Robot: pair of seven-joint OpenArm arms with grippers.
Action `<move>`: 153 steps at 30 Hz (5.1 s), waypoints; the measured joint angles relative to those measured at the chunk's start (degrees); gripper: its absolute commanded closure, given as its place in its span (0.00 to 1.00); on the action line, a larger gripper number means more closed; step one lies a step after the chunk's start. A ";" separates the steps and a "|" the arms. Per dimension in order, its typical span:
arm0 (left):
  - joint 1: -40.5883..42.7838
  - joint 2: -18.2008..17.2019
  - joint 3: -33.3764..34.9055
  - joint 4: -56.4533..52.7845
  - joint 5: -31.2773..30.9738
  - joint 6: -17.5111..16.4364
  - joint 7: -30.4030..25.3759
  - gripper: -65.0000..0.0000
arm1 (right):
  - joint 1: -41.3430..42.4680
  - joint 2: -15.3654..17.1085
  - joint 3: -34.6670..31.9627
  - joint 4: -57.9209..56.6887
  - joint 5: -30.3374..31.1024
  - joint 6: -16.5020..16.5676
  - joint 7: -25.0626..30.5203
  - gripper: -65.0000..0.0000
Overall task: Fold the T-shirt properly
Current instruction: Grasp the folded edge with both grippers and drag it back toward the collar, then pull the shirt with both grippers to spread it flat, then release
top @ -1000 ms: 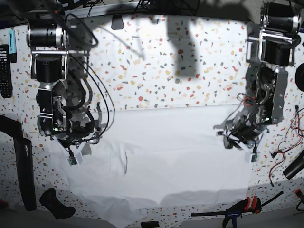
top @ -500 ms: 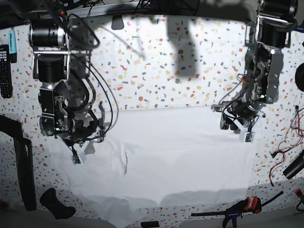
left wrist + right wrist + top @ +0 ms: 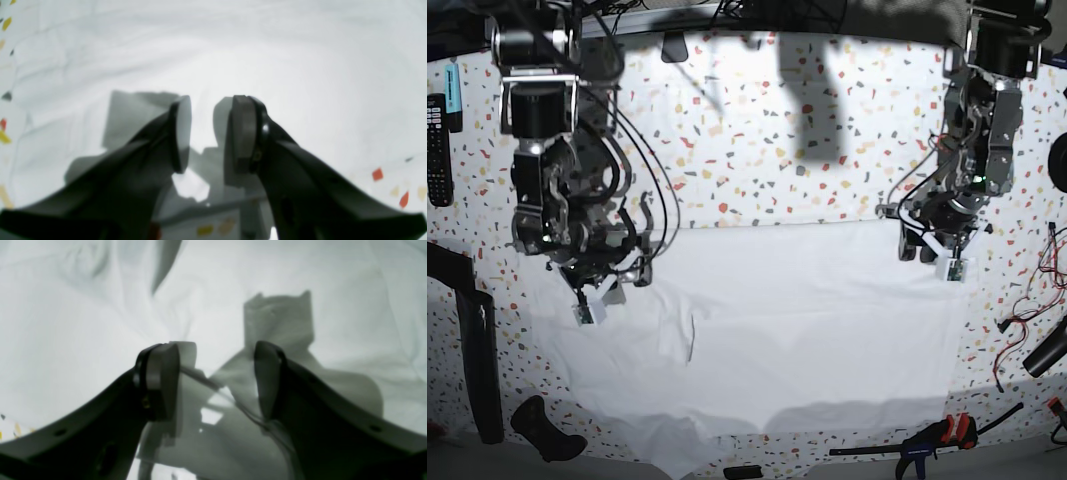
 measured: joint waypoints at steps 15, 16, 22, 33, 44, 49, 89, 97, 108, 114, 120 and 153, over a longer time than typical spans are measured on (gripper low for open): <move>9.14 -4.17 -0.02 9.53 -0.13 0.07 1.77 0.69 | -10.67 0.04 0.13 9.49 0.20 -0.13 0.42 0.45; 9.77 -4.76 -0.02 9.94 -0.17 0.07 1.70 0.69 | -11.08 0.04 0.24 9.51 0.22 -0.13 0.79 0.45; 10.82 -6.01 0.11 15.98 0.92 1.20 4.04 0.69 | -11.85 0.15 0.24 9.99 0.22 -0.11 2.05 0.45; -3.72 -5.92 0.33 2.62 -1.92 2.05 3.93 0.69 | -11.21 0.15 0.24 10.93 0.20 -0.09 1.16 0.45; 1.60 -5.81 0.31 0.57 0.90 -3.23 -3.54 0.69 | -12.57 -0.02 -0.02 17.05 -0.07 -0.07 -6.16 0.45; 4.28 -5.99 0.00 1.01 0.42 -3.06 -5.84 0.69 | -14.10 -0.15 -0.02 20.02 -0.09 -0.09 -7.65 0.45; 17.75 -7.87 -0.70 13.75 -2.47 -3.89 -1.60 0.69 | -34.62 0.33 6.47 32.44 0.44 -0.68 -3.93 0.45; 22.29 -7.85 -0.68 19.69 -1.33 -3.91 0.79 0.69 | -36.81 1.46 8.87 33.31 0.46 -0.70 -4.17 0.45; 27.78 -7.69 -0.44 23.30 2.08 -1.36 -0.46 0.69 | -42.01 3.54 9.01 33.99 1.53 -0.92 -1.79 0.45; 29.00 -7.69 -0.48 23.50 2.25 -1.31 -1.46 0.69 | -46.01 4.24 9.09 36.65 1.29 -0.94 -1.44 0.45; 30.21 -7.74 -0.48 24.83 2.34 -1.29 -0.90 0.69 | -49.11 4.13 8.98 41.44 0.09 -0.92 -4.17 0.45; 36.48 -7.67 -0.33 30.58 7.96 1.90 2.49 0.69 | -55.54 4.15 12.74 43.63 -0.61 -1.60 -5.07 0.45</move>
